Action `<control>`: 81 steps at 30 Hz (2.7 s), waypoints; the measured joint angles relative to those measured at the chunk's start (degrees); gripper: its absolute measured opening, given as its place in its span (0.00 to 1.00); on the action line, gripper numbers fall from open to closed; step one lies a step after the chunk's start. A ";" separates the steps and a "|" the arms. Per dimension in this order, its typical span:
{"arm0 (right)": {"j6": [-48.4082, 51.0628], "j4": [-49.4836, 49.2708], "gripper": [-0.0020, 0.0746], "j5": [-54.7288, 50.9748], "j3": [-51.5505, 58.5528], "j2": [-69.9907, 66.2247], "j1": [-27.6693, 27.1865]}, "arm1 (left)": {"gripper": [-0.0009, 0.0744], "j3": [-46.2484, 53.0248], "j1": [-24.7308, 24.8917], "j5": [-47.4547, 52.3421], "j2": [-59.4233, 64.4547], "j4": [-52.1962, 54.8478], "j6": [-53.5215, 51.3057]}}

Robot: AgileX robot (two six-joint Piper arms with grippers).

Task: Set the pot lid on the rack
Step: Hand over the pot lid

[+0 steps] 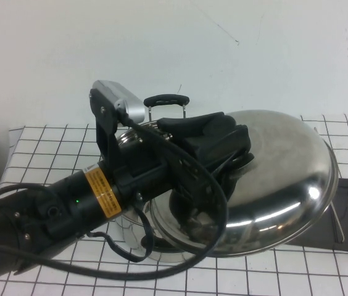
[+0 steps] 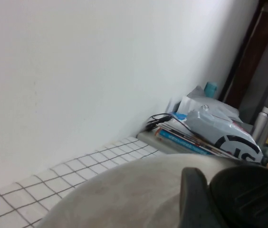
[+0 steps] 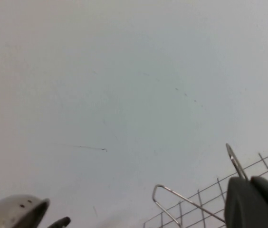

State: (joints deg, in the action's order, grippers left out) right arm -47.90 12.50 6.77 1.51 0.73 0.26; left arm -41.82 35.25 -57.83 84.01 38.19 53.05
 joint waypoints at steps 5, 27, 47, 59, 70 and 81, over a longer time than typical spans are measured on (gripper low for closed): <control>-10.27 2.75 0.02 0.93 0.00 -0.59 0.41 | 0.45 0.00 0.00 0.29 2.02 -3.65 0.00; -40.59 39.76 0.69 58.73 -26.57 -68.54 3.28 | 0.45 -4.25 0.47 -6.35 5.37 -14.87 -1.77; -43.06 46.97 0.70 59.00 -34.76 -71.93 3.37 | 0.45 -4.45 0.47 -7.61 5.37 -20.86 -4.07; -41.38 54.43 0.69 59.37 -34.76 -71.93 3.37 | 0.45 -4.45 0.47 -7.05 5.37 -24.33 -4.09; -41.38 49.56 0.70 60.34 -34.90 -71.93 3.37 | 0.45 -4.45 0.47 -7.05 5.37 -21.72 -4.19; -41.38 47.41 0.69 59.77 -34.98 -72.51 3.37 | 0.45 -4.45 0.47 -7.38 5.37 -19.28 -4.19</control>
State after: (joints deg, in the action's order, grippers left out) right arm -89.28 59.91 66.53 -33.47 -71.78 3.63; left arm -46.27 35.72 -65.21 89.38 18.90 48.86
